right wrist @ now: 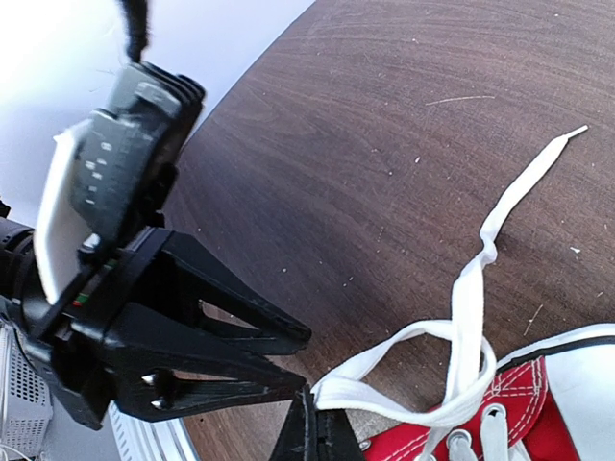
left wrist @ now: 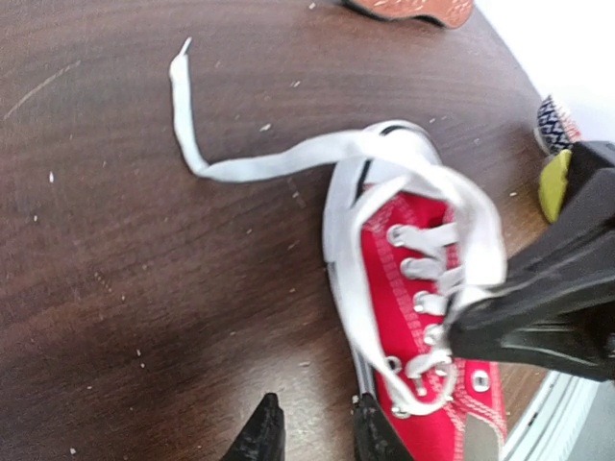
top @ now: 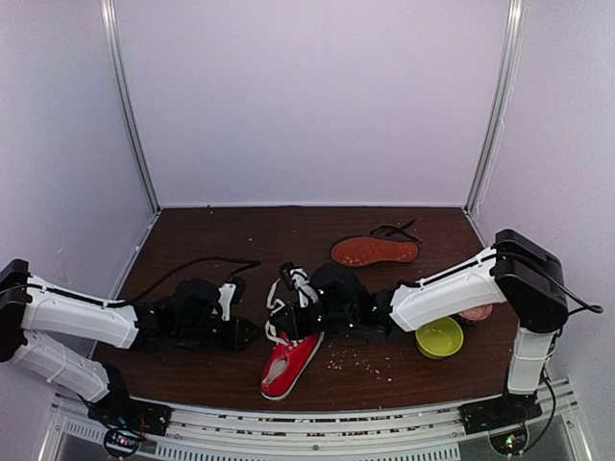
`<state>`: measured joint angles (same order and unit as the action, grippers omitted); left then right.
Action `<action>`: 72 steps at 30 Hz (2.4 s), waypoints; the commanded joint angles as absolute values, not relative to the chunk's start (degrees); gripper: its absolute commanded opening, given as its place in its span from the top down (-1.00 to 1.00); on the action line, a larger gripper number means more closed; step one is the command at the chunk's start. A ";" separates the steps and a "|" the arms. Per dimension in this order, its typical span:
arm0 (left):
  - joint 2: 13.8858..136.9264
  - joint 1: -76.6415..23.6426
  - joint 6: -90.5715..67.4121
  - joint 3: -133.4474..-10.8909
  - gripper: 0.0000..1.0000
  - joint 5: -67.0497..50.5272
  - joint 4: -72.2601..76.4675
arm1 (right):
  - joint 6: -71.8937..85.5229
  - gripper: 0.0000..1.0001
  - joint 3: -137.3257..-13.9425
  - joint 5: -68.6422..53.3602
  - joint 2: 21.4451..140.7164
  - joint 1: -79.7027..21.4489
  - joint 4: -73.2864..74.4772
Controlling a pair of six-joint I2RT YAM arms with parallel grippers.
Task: Tie the shoes
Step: Pass from the right arm to the left
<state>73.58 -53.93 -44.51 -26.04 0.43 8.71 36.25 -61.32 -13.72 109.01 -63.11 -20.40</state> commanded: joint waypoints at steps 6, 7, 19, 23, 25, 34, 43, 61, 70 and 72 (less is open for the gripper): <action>81.98 -53.53 -47.77 -25.36 0.39 -4.54 18.83 | 36.15 1.00 -60.88 -13.49 107.76 -62.93 -20.60; 82.82 -53.53 -47.66 -25.21 0.38 -5.95 21.34 | 36.13 1.00 -60.90 -13.41 107.80 -62.93 -20.58; 86.66 -53.53 -47.61 -24.65 0.22 -10.66 33.99 | 35.89 1.00 -60.90 -12.88 107.62 -62.84 -19.68; 86.69 -53.53 -47.64 -24.27 0.22 -10.96 35.02 | 35.86 1.00 -60.82 -12.92 107.59 -62.85 -19.68; 86.66 -53.53 -47.56 -24.17 0.22 -10.99 35.15 | 35.80 1.00 -60.81 -12.95 107.62 -62.84 -19.64; 86.82 -53.53 -47.17 -25.07 0.17 -8.97 34.37 | 35.74 1.00 -60.74 -13.71 107.56 -62.76 -19.69; 88.04 -53.53 -45.88 -26.94 0.42 -7.71 33.98 | 35.86 1.00 -60.39 -14.23 107.50 -62.68 -19.88; 89.49 -52.92 -44.95 -27.86 0.82 -7.50 37.88 | 35.95 1.00 -59.51 -13.71 106.72 -62.58 -19.84; 87.96 -52.82 -45.21 -27.07 1.00 -6.83 34.85 | 35.95 1.00 -58.41 -12.38 105.20 -62.46 -19.79; 86.56 -52.82 -45.07 -26.75 1.00 -6.79 31.75 | 35.74 1.00 -58.44 -11.82 104.48 -62.28 -18.81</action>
<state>89.10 -53.56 -45.43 -26.48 -8.47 33.08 36.16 -59.35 -13.15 107.79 -62.48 -19.81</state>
